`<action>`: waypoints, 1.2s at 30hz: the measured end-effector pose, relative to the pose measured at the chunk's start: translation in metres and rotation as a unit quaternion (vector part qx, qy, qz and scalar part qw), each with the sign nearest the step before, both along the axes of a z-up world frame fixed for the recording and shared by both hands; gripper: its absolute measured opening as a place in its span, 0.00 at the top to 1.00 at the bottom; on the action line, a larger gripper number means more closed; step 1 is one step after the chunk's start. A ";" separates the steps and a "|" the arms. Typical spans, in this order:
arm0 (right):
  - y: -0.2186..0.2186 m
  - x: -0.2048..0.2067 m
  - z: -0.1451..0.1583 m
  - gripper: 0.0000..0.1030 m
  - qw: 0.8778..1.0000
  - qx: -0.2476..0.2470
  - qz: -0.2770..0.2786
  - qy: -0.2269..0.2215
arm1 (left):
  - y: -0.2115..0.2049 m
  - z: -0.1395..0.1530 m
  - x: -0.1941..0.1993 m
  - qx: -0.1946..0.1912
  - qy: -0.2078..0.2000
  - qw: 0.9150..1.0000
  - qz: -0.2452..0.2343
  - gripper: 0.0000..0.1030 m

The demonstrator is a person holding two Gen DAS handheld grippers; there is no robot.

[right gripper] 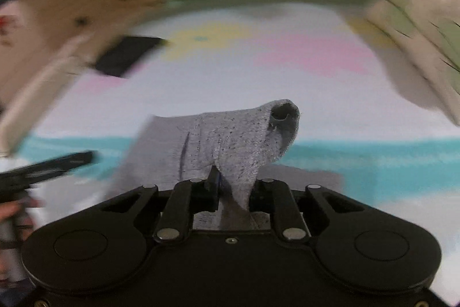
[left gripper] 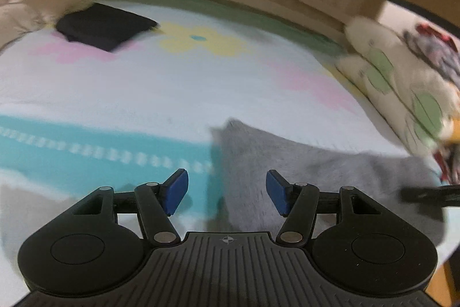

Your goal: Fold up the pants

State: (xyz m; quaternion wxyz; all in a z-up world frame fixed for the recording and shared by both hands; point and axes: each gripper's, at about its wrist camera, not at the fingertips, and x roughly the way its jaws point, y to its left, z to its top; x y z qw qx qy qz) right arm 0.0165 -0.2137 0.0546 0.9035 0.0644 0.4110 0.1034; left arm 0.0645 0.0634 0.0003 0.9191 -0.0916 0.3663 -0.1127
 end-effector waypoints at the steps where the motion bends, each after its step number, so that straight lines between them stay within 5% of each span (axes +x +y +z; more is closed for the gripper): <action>1: -0.005 0.007 -0.014 0.70 0.999 -0.014 -0.007 0.029 | -0.007 -0.004 0.000 0.005 0.006 1.000 -0.015 0.43; 4: -0.009 0.023 -0.063 0.46 0.991 -0.041 -0.032 0.120 | -0.032 -0.019 -0.002 0.037 0.029 0.996 -0.073 0.43; 5: -0.008 0.023 -0.069 0.40 0.991 -0.052 -0.038 0.119 | -0.038 -0.026 -0.004 0.051 0.041 0.994 -0.092 0.43; 7: -0.008 0.019 -0.072 0.06 0.990 -0.076 -0.062 0.099 | -0.044 -0.039 -0.008 0.080 0.057 0.990 -0.099 0.42; 8: -0.007 0.019 -0.072 0.04 0.989 -0.092 -0.065 0.099 | -0.042 -0.042 -0.011 0.074 0.053 0.991 -0.097 0.42; 13: -0.020 0.014 -0.082 0.01 0.988 -0.069 -0.077 0.116 | -0.041 -0.040 -0.018 0.089 0.042 0.989 -0.110 0.42; 15: -0.030 0.016 -0.090 0.01 0.988 -0.051 -0.082 0.124 | -0.036 -0.032 -0.017 0.068 0.041 0.993 -0.092 0.44; 18: -0.045 0.023 -0.094 0.01 0.985 -0.013 -0.095 0.141 | -0.030 -0.014 -0.033 0.027 0.001 0.996 -0.083 0.46; 21: -0.055 0.023 -0.100 0.01 0.984 0.012 -0.107 0.143 | -0.043 -0.005 -0.053 0.037 -0.031 0.992 -0.121 0.46; 26: -0.054 0.015 -0.103 0.01 0.990 -0.006 -0.094 0.109 | -0.074 -0.039 -0.073 0.110 0.001 0.978 -0.178 0.43; 32: -0.050 0.011 -0.095 0.01 0.990 -0.004 -0.089 0.106 | -0.061 -0.033 -0.069 0.069 0.006 0.985 -0.160 0.43; 36: -0.047 0.001 -0.078 0.01 0.992 -0.033 -0.091 0.078 | -0.054 -0.011 -0.067 0.078 -0.051 0.988 -0.120 0.44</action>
